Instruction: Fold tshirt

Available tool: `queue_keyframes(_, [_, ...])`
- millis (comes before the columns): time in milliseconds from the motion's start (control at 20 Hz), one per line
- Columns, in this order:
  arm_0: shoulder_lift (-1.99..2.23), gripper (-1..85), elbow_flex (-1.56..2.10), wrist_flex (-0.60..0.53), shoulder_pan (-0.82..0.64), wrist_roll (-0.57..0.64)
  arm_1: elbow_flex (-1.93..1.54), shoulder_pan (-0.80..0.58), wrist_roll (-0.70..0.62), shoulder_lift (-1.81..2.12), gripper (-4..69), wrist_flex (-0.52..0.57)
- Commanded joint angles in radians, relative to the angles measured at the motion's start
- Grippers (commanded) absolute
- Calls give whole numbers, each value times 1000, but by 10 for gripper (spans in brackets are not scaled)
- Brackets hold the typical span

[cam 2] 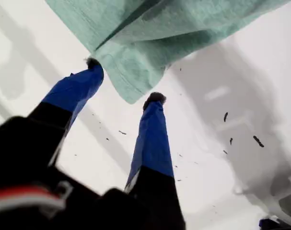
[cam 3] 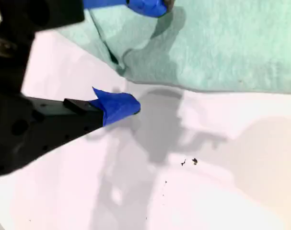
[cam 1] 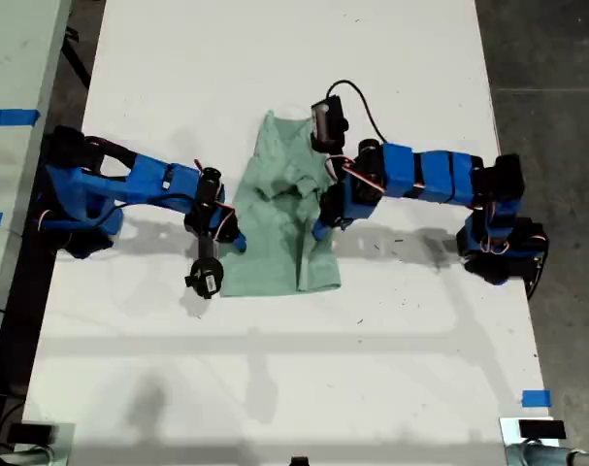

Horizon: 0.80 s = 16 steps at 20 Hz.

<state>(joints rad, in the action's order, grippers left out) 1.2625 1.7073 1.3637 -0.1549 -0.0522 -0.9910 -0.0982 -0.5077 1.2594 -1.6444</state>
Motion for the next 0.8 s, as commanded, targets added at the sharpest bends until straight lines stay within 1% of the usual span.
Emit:
queue_keyframes(0, [-20,184,-61,-44,-28,20,-18,32,18,104,215,-8])
queue_keyframes(100, [-63,112,-55,-81,-43,46,-46,43,31,110,215,-3])
queue_keyframes(200, [-67,16,-55,-78,-52,54,-74,54,46,118,215,2])
queue_keyframes(250, [-66,0,-55,-84,-52,61,-87,57,51,123,215,3])
queue_keyframes(450, [-29,0,-55,-77,-35,49,-121,63,61,147,213,15])
queue_keyframes(650, [110,0,-49,-2,-21,37,-135,64,64,170,209,20])
queue_keyframes(750, [192,0,-52,14,-8,35,-147,66,66,181,208,26])
